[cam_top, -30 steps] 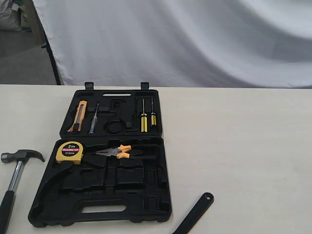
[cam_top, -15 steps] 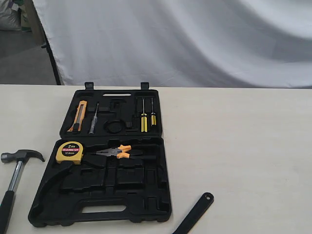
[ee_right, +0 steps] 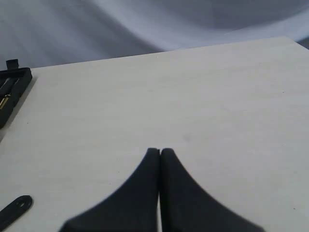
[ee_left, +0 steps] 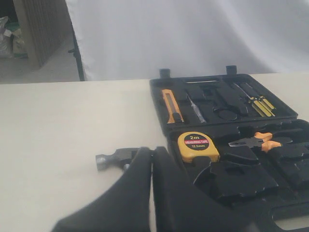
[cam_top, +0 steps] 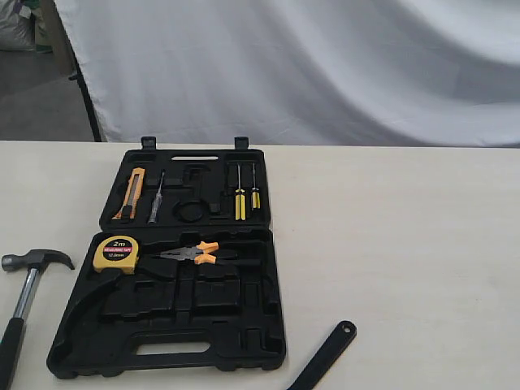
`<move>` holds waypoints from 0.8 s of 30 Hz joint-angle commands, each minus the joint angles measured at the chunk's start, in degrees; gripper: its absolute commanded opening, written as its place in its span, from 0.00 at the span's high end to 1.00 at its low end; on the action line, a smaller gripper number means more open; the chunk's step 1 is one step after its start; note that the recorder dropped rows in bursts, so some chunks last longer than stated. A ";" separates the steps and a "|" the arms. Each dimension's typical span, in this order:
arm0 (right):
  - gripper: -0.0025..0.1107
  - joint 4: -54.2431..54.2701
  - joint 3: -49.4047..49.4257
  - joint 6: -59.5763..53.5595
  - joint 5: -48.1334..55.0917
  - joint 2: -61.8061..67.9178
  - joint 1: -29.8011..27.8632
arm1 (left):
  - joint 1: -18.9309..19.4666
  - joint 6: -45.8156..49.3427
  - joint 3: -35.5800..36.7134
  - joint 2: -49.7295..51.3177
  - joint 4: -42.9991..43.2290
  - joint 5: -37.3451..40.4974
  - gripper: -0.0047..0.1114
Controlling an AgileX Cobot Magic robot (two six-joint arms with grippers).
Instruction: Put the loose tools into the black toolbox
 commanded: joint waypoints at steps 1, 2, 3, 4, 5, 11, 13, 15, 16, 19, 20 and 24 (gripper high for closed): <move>0.97 -0.22 0.22 -0.01 -0.49 -0.31 -0.33 | 0.20 -0.44 0.18 -0.18 -0.57 -0.01 0.95; 0.97 -1.13 0.22 -0.01 -0.79 -0.31 -0.33 | 0.20 -0.44 0.18 -0.18 -0.57 -0.01 0.95; 0.97 -2.01 0.22 -0.01 -1.46 -0.31 -0.33 | 0.20 -0.44 0.18 -0.18 -0.57 -0.01 0.95; 0.97 -2.51 0.22 -0.01 -1.85 -0.31 -0.33 | 0.20 -0.44 0.18 -0.18 -0.57 -0.01 0.95; 0.97 -2.52 0.22 -0.01 -2.38 -0.31 -0.33 | 0.20 -0.44 0.18 -0.18 -0.57 -0.01 0.95; 0.97 -2.41 0.22 -0.01 -5.81 -0.31 -0.33 | 0.20 -0.44 0.18 -0.18 -0.57 -0.01 0.95; 0.97 -0.84 0.22 -0.01 -9.20 -0.31 -0.33 | 0.20 -0.44 0.18 -0.18 -0.57 -0.01 0.95; 0.97 -0.53 0.22 -0.01 -12.13 -0.31 -0.33 | 0.20 -0.44 0.18 -0.18 -0.57 -0.01 0.95; 0.97 -0.53 0.22 -0.01 -13.87 -0.31 -0.33 | 0.20 -0.44 0.18 -0.18 -0.57 -0.01 0.95; 0.97 0.98 0.22 -0.01 -19.99 -0.31 -0.33 | 0.20 -0.44 0.18 -0.18 -0.57 -0.01 0.95; 0.97 1.89 0.22 -0.01 -22.22 -0.31 -0.33 | 0.20 -0.44 0.18 -0.18 -0.57 -0.01 0.95; 0.97 7.08 0.22 3.94 -33.18 -0.31 -0.33 | 0.20 -0.44 0.18 -0.18 -0.57 -0.01 0.95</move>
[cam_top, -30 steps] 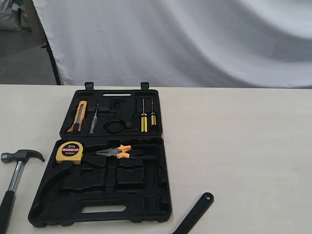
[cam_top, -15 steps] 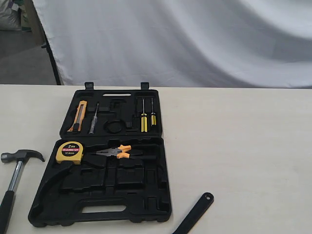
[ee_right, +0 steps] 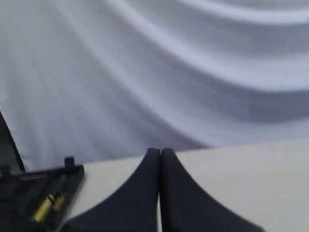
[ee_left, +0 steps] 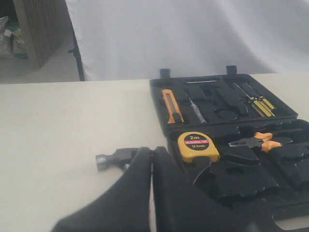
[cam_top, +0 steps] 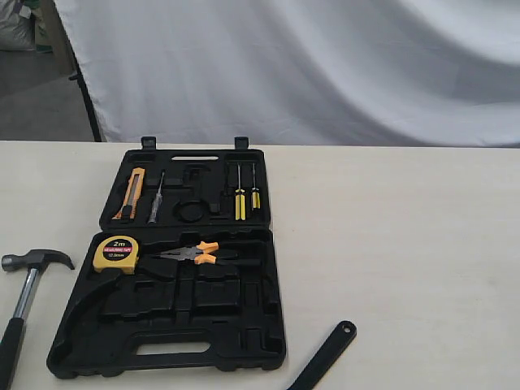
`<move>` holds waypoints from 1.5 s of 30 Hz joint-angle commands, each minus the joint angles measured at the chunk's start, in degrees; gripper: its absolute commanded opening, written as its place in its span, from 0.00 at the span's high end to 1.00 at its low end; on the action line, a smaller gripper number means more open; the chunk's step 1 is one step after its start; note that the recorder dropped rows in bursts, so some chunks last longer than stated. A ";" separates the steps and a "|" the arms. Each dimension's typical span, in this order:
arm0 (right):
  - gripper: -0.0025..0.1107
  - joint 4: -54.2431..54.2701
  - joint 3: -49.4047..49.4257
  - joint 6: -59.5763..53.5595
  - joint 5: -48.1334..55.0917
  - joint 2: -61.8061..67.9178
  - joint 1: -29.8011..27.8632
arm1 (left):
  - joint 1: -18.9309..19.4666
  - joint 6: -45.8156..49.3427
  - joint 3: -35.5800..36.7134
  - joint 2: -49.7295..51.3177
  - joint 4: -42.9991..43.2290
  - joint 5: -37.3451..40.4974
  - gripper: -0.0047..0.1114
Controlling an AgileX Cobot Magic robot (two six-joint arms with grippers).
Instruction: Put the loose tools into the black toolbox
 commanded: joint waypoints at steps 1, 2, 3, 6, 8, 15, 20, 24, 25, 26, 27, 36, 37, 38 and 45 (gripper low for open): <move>0.97 5.36 0.22 3.40 -13.20 -0.31 -0.33 | 0.20 -0.44 0.18 -0.18 -0.57 -0.01 0.95; 0.97 5.75 0.22 3.44 -15.57 -0.31 -0.33 | 0.20 -0.44 0.18 -0.18 -0.57 -0.01 0.95; 0.97 6.17 0.22 3.68 -18.44 -0.31 -0.33 | 0.20 -0.44 0.18 -0.18 -0.57 -0.01 0.95; 0.97 7.03 -0.42 4.45 -21.69 -0.31 -0.33 | 0.20 -0.44 0.18 -0.18 -0.35 -0.01 0.95; 0.97 7.03 -3.44 4.45 -17.45 -0.11 -0.33 | 0.20 -0.44 0.18 -0.18 -0.35 -0.01 0.95; 0.97 0.08 -12.05 8.25 -7.64 18.31 0.47 | 0.20 -0.44 0.18 -0.18 -0.35 -0.01 0.95; 0.97 -9.95 -16.19 12.81 -8.15 39.26 8.31 | 0.20 -0.44 0.18 -0.18 -0.35 -0.01 0.95; 0.97 -11.15 -21.28 13.06 -4.59 55.21 18.43 | 0.20 -0.44 0.18 -0.18 -0.35 -0.01 0.95; 0.95 -11.15 -23.35 13.06 -3.27 59.66 21.89 | 0.20 -0.44 0.18 -0.18 -0.35 -0.01 0.95; 0.93 -11.15 -24.74 12.73 -2.17 62.42 24.14 | 0.20 -0.44 0.18 -0.18 -0.35 -0.01 0.95; 0.89 -11.15 -26.41 12.62 -1.76 65.00 26.31 | 0.20 -0.44 0.18 -0.18 -0.35 -0.01 0.95; 0.49 -11.21 -38.65 11.35 3.85 83.66 48.15 | 0.20 -0.44 0.18 -0.18 -0.35 -0.01 0.95; 0.47 -11.21 -39.88 11.08 5.25 85.09 50.25 | 0.20 -0.44 0.18 -0.18 -0.35 -0.01 0.95; 0.46 -11.21 -41.06 10.61 6.44 86.24 51.82 | 0.20 -0.44 0.18 -0.18 -0.35 -0.01 0.95; 0.44 -11.21 -47.92 9.82 9.75 95.38 61.90 | 0.20 -0.44 0.18 -0.18 -0.35 -0.01 0.95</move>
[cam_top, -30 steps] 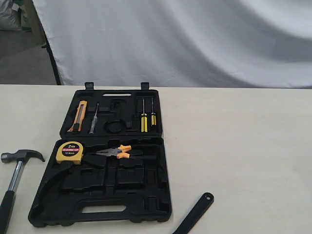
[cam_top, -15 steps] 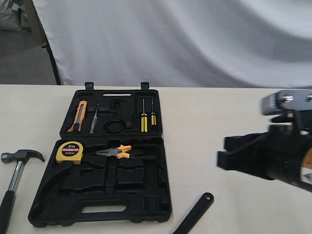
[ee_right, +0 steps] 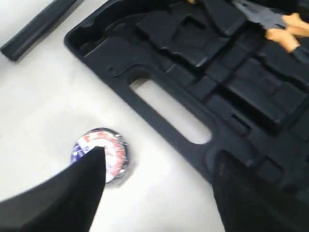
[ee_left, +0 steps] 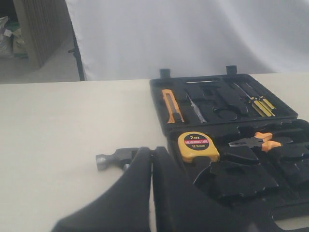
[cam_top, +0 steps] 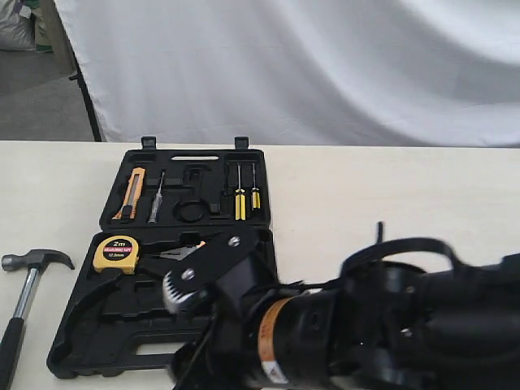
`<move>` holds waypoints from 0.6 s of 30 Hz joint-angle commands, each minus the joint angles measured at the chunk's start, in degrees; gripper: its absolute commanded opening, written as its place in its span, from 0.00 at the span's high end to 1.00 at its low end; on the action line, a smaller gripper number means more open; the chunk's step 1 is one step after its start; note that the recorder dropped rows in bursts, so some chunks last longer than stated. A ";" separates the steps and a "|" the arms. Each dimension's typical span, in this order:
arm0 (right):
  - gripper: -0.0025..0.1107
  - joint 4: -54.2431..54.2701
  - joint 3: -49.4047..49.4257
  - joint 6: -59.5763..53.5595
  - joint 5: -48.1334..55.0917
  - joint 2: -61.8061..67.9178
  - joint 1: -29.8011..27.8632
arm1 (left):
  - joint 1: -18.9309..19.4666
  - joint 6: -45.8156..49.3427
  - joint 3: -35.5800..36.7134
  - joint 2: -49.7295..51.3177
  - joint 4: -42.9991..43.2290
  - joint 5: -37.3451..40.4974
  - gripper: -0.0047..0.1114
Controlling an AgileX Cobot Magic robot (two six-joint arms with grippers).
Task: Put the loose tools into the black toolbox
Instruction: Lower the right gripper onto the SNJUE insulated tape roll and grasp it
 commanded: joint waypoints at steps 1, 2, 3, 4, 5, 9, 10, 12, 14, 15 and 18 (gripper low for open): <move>0.44 -0.36 -4.62 -0.81 3.43 5.59 4.84 | 0.20 -0.44 0.18 -0.18 -0.35 -0.01 0.95; 0.44 -0.36 -5.85 -0.81 4.74 6.92 5.62 | 0.20 -0.44 0.18 -0.18 -0.35 -0.01 0.95; 0.44 -0.36 -7.06 -0.81 5.90 7.99 5.89 | 0.20 -0.44 0.18 -0.18 -0.35 -0.01 0.95; 0.44 -0.36 -8.31 -0.81 7.27 9.34 6.35 | 0.20 -0.44 0.18 -0.18 -0.35 -0.01 0.95; 0.44 -0.23 -9.44 -0.81 8.41 10.65 6.45 | 0.20 -0.44 0.18 -0.18 -0.35 -0.01 0.95; 0.44 1.34 -12.17 -0.81 9.91 14.46 6.43 | 0.20 -0.44 0.18 -0.18 -0.35 -0.01 0.95; 0.44 1.57 -12.61 -0.81 9.91 15.04 6.43 | 0.20 -0.44 0.18 -0.18 -0.35 -0.01 0.95; 0.44 1.96 -13.31 -0.81 9.90 15.65 7.08 | 0.20 -0.44 0.18 -0.18 -0.34 -0.01 0.95; 0.44 1.96 -14.04 -0.94 10.00 15.55 8.48 | 0.20 -0.44 0.18 -0.18 -0.45 -0.01 0.95; 0.43 1.96 -14.42 -1.44 10.00 15.55 9.18 | 0.20 -0.44 0.18 -0.18 -0.45 -0.01 0.95; 0.34 1.53 -14.53 -2.27 10.19 16.19 9.16 | 0.20 -0.44 0.18 -0.18 -0.45 -0.01 0.95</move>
